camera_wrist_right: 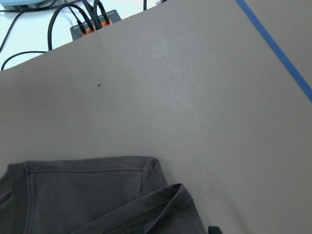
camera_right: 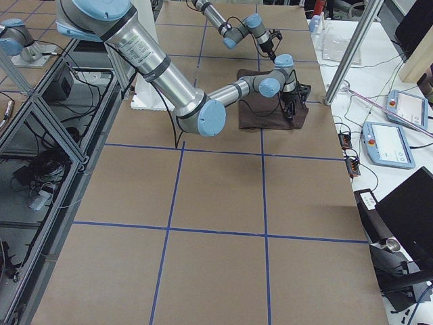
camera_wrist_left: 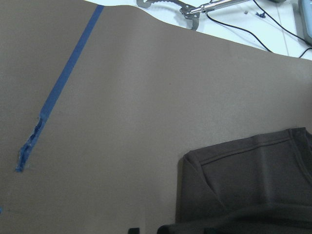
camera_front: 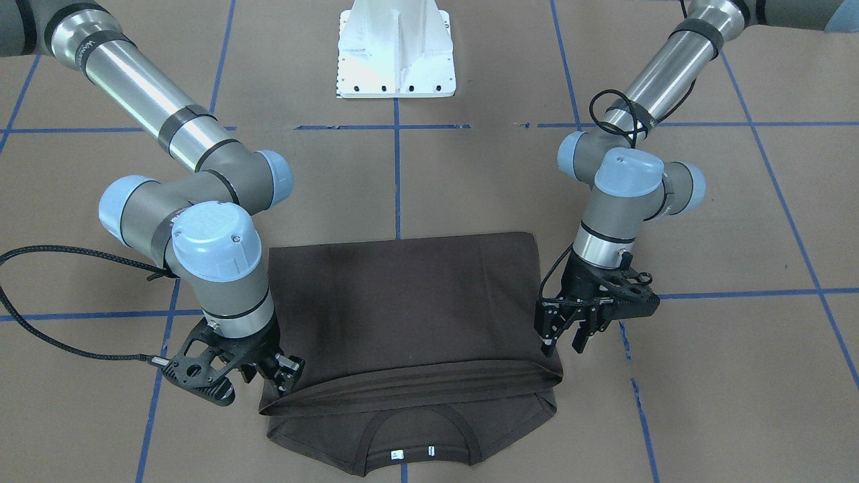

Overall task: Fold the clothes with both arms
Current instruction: 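Release the hem and raise both grippers off the folded shirt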

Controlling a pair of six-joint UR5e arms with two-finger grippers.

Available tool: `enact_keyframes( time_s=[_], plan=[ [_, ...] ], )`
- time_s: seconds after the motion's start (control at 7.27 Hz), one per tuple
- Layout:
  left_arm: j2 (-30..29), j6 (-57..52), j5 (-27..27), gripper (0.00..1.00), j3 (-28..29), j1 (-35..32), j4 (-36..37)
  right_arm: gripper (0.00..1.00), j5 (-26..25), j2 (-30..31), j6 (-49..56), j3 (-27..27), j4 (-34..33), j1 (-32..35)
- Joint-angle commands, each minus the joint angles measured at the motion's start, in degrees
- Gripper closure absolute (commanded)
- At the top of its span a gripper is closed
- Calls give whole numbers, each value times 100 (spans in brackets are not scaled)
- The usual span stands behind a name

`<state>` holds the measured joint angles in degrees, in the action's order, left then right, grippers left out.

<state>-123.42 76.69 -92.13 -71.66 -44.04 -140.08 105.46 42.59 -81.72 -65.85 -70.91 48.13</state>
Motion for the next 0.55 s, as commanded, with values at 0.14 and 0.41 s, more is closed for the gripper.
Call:
enact_keyframes(
  time_s=[0.14,0.41],
  plan=[
    [196,329,-7,34,-437,53,-19,27,343,1749,-1060,-2110,16,-645],
    [205,320,2,34,-428,53,7,24,299,2226,-1556,-2692,-2,-998]
  ],
)
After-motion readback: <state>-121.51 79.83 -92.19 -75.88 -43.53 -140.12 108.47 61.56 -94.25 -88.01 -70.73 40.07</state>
